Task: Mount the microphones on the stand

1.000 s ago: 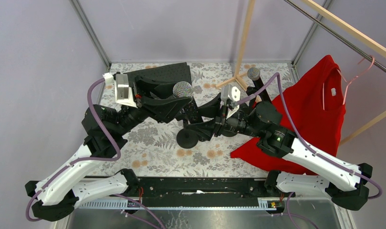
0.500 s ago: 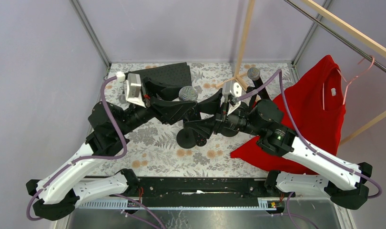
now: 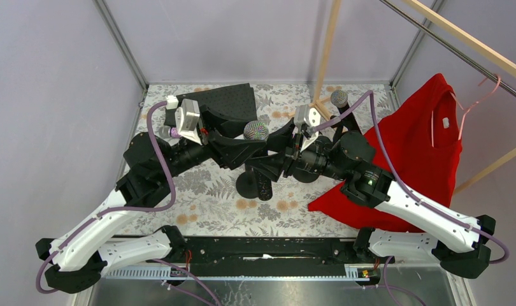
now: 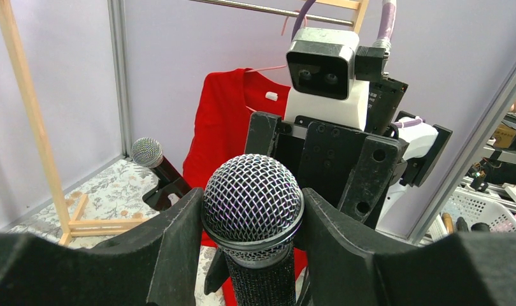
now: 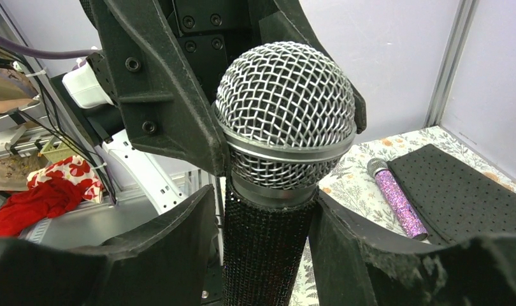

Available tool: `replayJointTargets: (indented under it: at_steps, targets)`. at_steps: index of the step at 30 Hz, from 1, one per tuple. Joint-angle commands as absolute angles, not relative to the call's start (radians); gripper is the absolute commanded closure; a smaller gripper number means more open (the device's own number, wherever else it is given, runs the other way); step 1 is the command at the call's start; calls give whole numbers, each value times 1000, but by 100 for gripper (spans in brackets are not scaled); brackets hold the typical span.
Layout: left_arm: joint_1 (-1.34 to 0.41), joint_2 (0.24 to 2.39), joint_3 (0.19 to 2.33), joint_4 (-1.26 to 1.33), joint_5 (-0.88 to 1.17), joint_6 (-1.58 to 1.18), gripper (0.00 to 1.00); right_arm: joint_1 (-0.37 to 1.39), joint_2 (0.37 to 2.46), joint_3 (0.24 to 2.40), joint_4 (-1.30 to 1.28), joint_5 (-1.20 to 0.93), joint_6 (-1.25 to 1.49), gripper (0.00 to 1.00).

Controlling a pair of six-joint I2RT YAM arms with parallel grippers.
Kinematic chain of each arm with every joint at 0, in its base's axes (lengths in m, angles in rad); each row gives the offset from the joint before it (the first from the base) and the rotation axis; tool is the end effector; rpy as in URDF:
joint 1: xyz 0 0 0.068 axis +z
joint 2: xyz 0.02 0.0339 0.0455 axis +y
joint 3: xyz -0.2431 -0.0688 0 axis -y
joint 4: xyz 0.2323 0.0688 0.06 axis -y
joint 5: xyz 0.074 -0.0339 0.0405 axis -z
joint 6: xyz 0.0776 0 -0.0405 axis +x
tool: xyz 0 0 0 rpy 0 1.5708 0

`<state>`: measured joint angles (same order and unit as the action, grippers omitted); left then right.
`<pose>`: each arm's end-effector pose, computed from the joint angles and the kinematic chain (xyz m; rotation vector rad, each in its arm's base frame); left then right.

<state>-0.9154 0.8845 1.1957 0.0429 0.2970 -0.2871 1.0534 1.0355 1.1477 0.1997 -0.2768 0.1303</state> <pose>0.1086 -0.1785 0.4812 0.6667 1.1491 -1.2152 0.1110 0.2378 0.4538 -0.8270 1.0866 1.1825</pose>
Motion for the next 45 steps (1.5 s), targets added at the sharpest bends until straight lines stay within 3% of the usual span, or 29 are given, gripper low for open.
replayJointTargets:
  at_steps: [1,18,24,27,28,31,34,39,45]
  targets:
    - [-914,880,1243,71,314,-274,100,1052,1029,1189,248,-265,143,41]
    - [-913,865,1238,48,317,-261,100,1051,1025,1192,238,-242,144,46]
    - [-913,864,1231,49,314,-261,100,1053,1028,1186,237,-240,139,65]
    - [-914,855,1219,58,309,-261,98,1052,1026,1177,243,-240,133,80]
    - [-914,852,1216,59,305,-260,91,1053,1023,1171,247,-237,130,86]
    - [-914,843,1199,59,296,-258,43,1052,1013,1155,254,-219,129,97]
    - [-913,823,1167,57,275,-259,17,1052,997,1139,255,-179,129,100]
    - [-914,749,1060,70,204,-281,2,1052,940,1094,235,-87,121,100]
    - [-914,658,903,41,140,-270,1,1052,891,1057,160,-61,68,100]
